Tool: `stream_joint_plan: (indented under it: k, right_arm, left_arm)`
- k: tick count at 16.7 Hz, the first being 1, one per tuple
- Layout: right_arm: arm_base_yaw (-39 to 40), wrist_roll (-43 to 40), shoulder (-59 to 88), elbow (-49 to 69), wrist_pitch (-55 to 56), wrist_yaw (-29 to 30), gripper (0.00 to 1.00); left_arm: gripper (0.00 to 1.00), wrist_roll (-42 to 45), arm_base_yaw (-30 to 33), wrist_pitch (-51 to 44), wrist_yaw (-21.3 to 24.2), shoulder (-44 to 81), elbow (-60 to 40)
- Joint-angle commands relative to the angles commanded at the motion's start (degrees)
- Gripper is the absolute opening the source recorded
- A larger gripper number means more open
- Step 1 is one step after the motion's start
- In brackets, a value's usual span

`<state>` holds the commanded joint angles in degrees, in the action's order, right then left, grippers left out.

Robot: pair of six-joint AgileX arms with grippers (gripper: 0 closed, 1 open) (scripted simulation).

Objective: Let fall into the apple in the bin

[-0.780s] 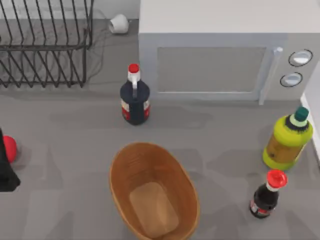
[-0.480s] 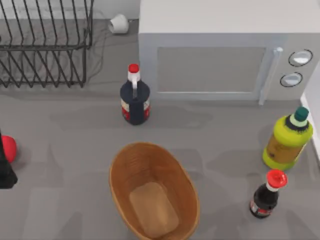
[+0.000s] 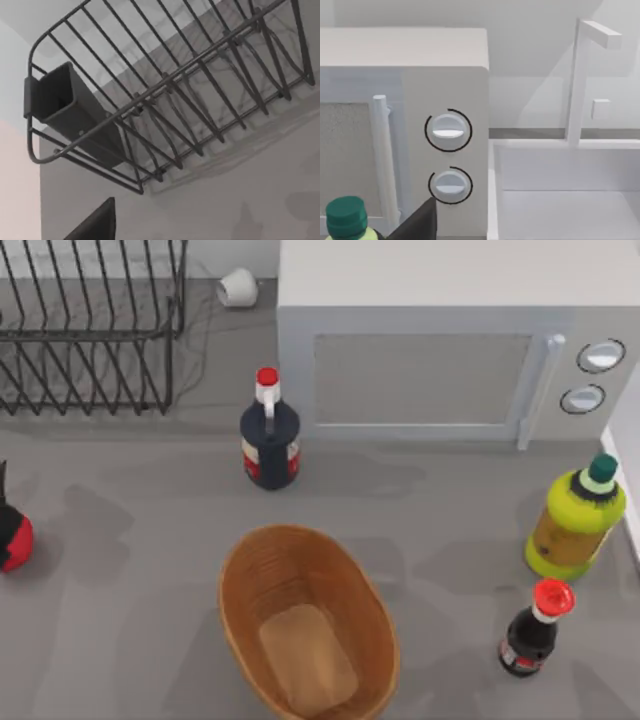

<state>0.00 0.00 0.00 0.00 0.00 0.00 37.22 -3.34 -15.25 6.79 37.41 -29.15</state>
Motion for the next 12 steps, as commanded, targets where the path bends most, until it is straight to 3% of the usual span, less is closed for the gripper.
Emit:
stream_joint_plan:
  k: [7, 12]
  right_arm:
    - [0.00, 0.00, 0.00, 0.00, 0.00, 0.00, 1.00]
    - [0.00, 0.00, 0.00, 0.00, 0.00, 0.00, 1.00]
  left_arm:
    - [1.00, 38.23, -8.15, -19.23, 9.71, 42.05, -18.11]
    - [1.00, 55.06, -14.94, -27.58, 16.05, 58.33, -27.11]
